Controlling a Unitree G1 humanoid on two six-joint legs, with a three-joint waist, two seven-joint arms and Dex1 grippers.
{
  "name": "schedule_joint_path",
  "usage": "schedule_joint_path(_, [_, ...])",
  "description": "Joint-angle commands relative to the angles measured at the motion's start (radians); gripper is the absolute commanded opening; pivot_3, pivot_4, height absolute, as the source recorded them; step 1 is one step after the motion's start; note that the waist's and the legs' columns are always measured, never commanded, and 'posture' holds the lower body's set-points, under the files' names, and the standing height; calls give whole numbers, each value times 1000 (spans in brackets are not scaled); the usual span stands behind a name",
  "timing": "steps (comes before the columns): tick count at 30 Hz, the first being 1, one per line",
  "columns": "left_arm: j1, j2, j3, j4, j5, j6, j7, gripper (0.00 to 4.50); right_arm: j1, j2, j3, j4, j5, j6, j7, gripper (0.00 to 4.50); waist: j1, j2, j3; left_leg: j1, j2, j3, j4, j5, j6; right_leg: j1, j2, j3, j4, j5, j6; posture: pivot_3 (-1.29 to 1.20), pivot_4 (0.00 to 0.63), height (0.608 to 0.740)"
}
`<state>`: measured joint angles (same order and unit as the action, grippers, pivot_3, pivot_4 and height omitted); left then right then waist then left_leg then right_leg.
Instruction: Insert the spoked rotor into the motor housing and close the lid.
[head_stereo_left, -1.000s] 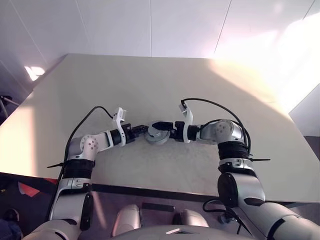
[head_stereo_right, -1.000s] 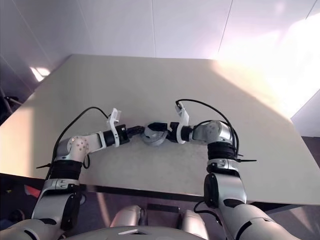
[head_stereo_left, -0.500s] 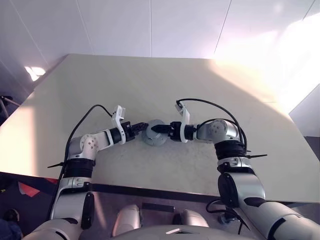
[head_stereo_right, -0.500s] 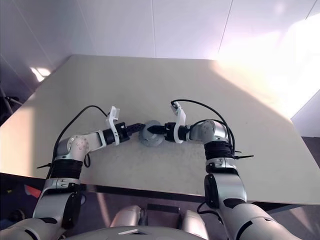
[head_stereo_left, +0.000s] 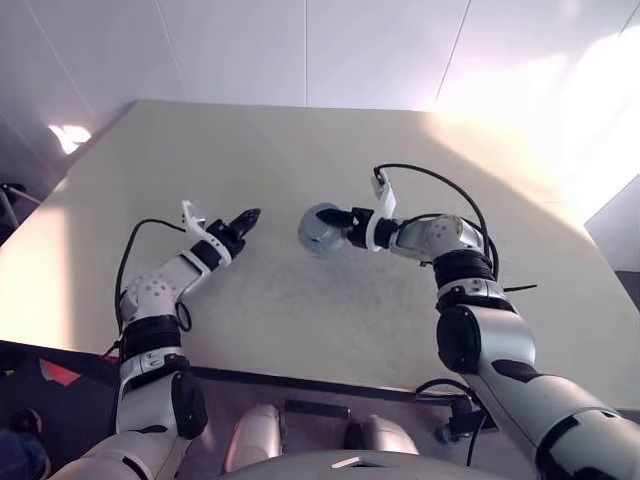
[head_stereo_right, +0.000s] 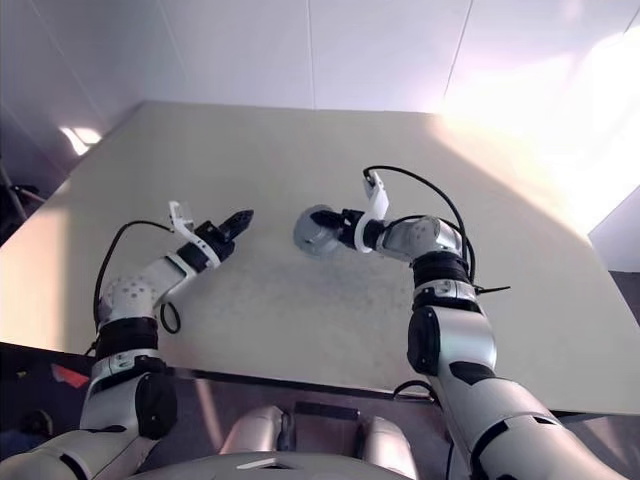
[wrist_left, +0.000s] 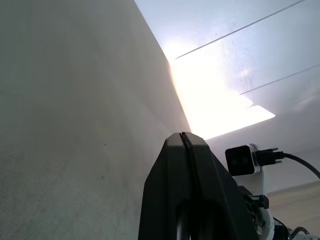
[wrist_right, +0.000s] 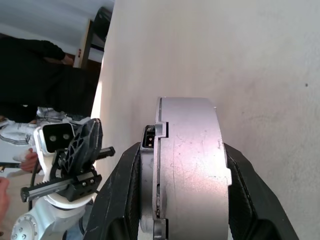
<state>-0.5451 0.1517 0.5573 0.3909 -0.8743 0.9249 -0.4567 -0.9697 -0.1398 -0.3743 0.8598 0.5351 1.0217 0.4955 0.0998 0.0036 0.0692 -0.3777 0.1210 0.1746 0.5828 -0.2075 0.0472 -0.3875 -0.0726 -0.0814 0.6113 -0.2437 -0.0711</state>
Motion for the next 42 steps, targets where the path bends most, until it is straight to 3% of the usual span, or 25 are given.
schedule_joint_path(1, [11,-12,10,-60,-66,24,7,0,-81,15,-74,27,70,-7,-26,2373,1,0,0,-4,0,0,2,0,1,-3,0,0,2,0,0,0,0,740])
schedule_joint_path(5, [26,-68,37,-65,-127,28,61,909,-147,32,-160,97,107,-51,-108,2358,1,0,0,-26,6,0,21,-3,5,-22,0,-2,14,-1,0,0,0,740])
schedule_joint_path(11, [44,-113,48,-39,-165,24,111,3036,-219,44,-221,154,134,-87,-173,2358,2,1,1,-26,7,0,28,-5,7,-20,0,-2,17,-2,-2,0,0,740])
schedule_joint_path(14, [21,-118,93,1,-267,95,140,4015,-248,47,-231,150,148,-69,-173,2358,3,1,1,-25,8,1,29,-5,4,-18,0,-2,19,-1,-2,0,0,740])
schedule_joint_path(24, [-49,-138,127,89,-446,177,152,4015,-250,76,-194,79,160,14,-137,2358,6,1,2,-24,8,1,30,-4,4,-19,0,-2,23,-1,-2,0,0,740])
schedule_joint_path(39, [-150,-122,61,231,-368,81,59,4015,-219,100,-182,13,154,32,-142,2358,20,1,4,-24,9,1,30,-4,3,-19,0,-2,23,-1,-2,0,0,740])
schedule_joint_path(42, [-152,-102,64,259,-353,65,30,3389,-218,97,-183,18,149,22,-145,2358,25,1,4,-24,9,1,30,-4,3,-19,0,-2,24,-1,-2,0,0,740])
